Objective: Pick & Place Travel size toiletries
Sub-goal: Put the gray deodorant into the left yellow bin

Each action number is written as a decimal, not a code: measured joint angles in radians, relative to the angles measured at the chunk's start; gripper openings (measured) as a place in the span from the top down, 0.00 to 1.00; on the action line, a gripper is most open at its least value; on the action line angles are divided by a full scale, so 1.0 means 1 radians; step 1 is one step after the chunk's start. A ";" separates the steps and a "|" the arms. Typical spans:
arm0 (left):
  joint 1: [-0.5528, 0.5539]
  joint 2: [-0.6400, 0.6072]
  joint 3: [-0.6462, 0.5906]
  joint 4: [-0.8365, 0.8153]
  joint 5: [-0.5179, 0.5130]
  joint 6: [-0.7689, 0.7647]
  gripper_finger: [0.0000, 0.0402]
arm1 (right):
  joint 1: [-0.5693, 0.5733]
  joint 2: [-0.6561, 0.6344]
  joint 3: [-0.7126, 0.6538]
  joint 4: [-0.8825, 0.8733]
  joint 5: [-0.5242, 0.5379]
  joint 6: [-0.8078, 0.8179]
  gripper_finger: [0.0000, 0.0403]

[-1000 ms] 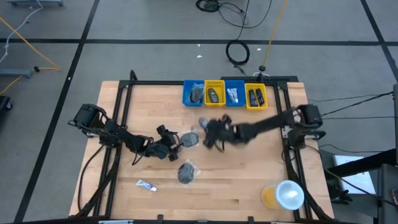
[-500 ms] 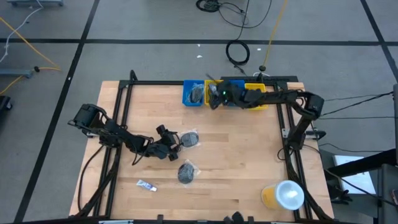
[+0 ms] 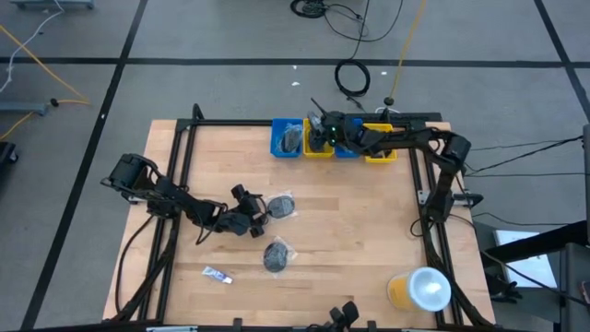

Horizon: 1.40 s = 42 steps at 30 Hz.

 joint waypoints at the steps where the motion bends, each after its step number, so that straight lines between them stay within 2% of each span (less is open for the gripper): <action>1: 0.000 0.000 0.000 0.000 0.000 0.000 0.30 | 0.000 0.002 -0.003 -0.017 0.003 0.000 0.47; 7: 0.000 0.000 0.000 0.000 0.001 -0.001 0.30 | -0.001 0.028 -0.002 -0.017 0.075 -0.009 0.46; 33: 0.000 0.000 0.000 -0.003 0.009 -0.001 0.30 | -0.006 0.059 -0.002 -0.046 0.077 -0.014 0.43; 42: 0.000 0.000 0.000 -0.004 0.009 -0.001 0.30 | -0.005 0.060 -0.002 -0.036 0.070 -0.036 0.34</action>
